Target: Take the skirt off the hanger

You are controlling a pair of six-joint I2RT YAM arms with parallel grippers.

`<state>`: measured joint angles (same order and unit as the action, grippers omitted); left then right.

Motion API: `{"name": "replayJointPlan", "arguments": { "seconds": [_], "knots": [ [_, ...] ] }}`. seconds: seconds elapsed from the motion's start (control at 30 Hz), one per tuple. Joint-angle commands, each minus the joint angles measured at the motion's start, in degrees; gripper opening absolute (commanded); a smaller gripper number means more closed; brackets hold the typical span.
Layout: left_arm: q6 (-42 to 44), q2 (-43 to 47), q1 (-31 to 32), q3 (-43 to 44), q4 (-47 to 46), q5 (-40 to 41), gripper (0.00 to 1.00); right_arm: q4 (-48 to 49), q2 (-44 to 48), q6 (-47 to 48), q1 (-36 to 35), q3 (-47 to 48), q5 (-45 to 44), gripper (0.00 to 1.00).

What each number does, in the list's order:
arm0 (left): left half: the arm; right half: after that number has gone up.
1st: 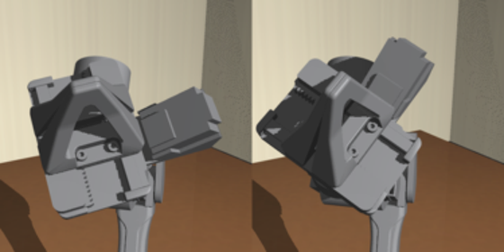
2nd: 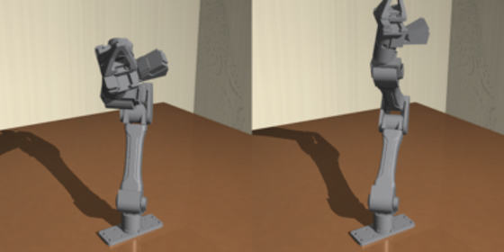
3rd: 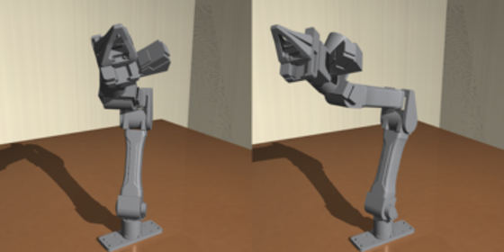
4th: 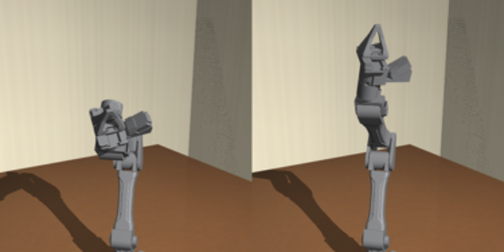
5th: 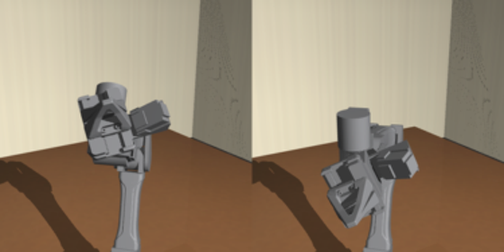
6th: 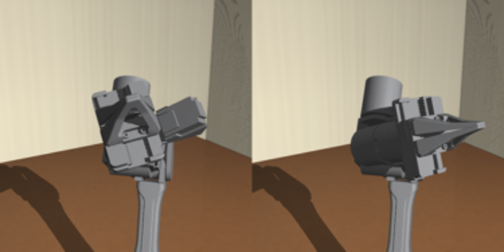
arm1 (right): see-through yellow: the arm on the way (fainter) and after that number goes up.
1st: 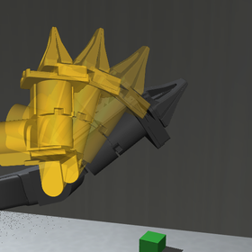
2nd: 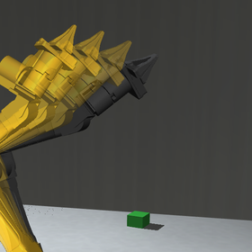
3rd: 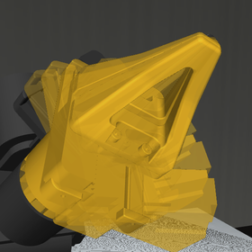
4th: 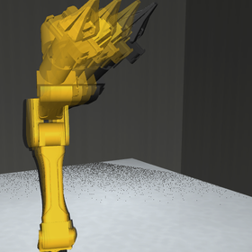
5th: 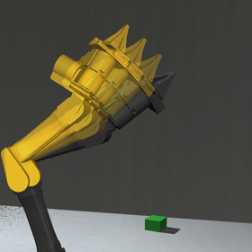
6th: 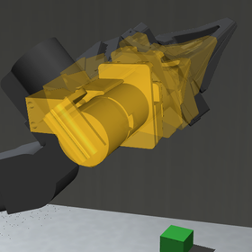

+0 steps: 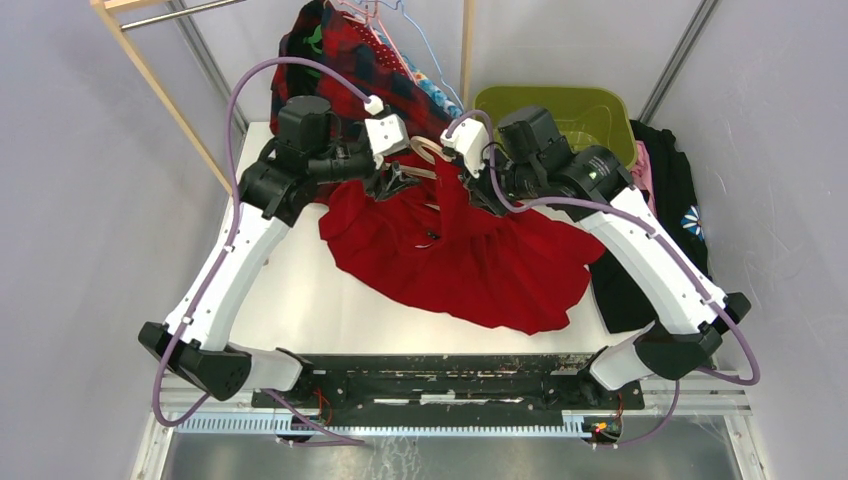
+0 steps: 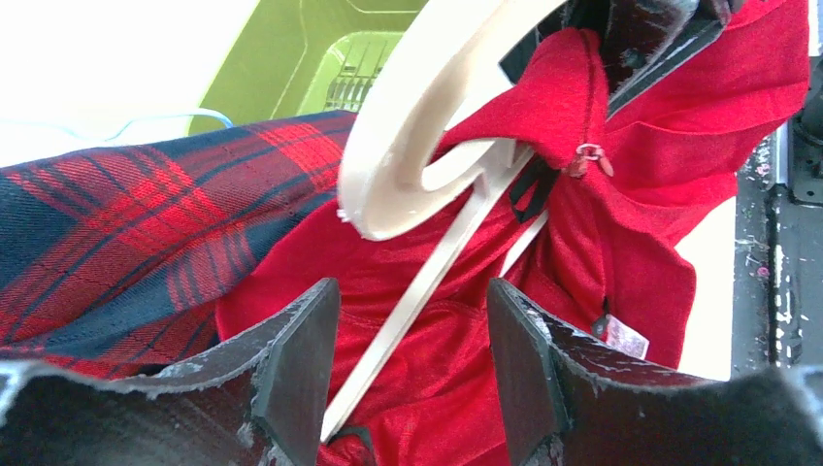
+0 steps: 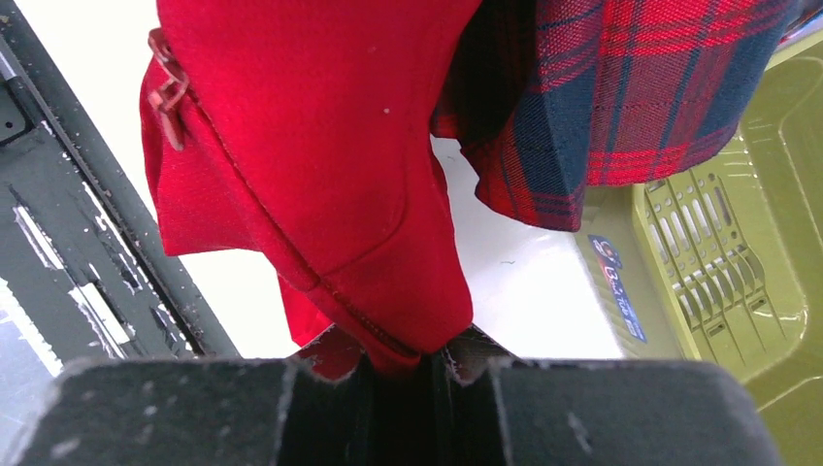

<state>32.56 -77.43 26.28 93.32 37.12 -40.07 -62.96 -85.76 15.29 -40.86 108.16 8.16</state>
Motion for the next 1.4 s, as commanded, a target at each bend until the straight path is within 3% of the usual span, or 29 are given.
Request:
{"name": "replayJointPlan", "arguments": {
  "seconds": [0.0,0.3,0.57,0.63,0.7,0.77,0.8,0.9,1.07,1.23,1.37],
  "knots": [
    [-1.05,-0.44,-1.19,-1.21,-6.76,-3.82,0.64,5.01,4.08,0.36,-0.17,2.44,3.14,0.01],
    [-4.70,-4.61,-3.58,-7.07,-16.95,-12.00,0.64,2.06,5.78,0.00,-0.10,5.05,7.23,0.01],
    [-9.42,-5.36,-4.78,-9.56,-21.38,-18.28,0.63,0.78,7.97,1.63,-0.12,6.61,5.24,0.01],
    [-14.34,-5.56,-4.82,-10.78,-26.38,-22.21,0.62,0.95,7.68,1.81,-0.10,6.65,5.45,0.01],
    [-24.63,-5.63,-4.43,-13.57,-37.56,-27.07,0.61,1.20,7.12,1.99,-0.12,6.50,5.46,0.01],
    [-34.46,-5.83,-3.17,-15.67,-48.46,-29.58,0.56,1.49,6.64,2.10,-0.16,6.49,5.17,0.01],
    [-36.38,-5.96,-2.26,-15.94,-48.97,-29.66,0.52,1.63,6.51,2.20,-0.17,6.47,4.97,0.01],
    [-33.62,-5.77,0.58,-15.80,-42.90,-28.75,0.39,2.25,6.04,2.78,-0.11,6.71,4.03,0.01],
    [-30.27,-5.94,3.87,-15.28,-34.62,-28.32,0.04,2.65,4.82,2.68,-0.17,6.99,4.00,0.01],
    [-30.83,-7.92,6.57,-10.66,-30.42,-30.13,0.03,3.72,3.45,2.73,-0.11,7.28,3.85,0.01],
    [-26.56,-8.42,8.16,-5.05,-18.61,-25.13,0.03,4.39,2.04,3.81,-0.12,7.35,1.82,0.01]
  ]
}}
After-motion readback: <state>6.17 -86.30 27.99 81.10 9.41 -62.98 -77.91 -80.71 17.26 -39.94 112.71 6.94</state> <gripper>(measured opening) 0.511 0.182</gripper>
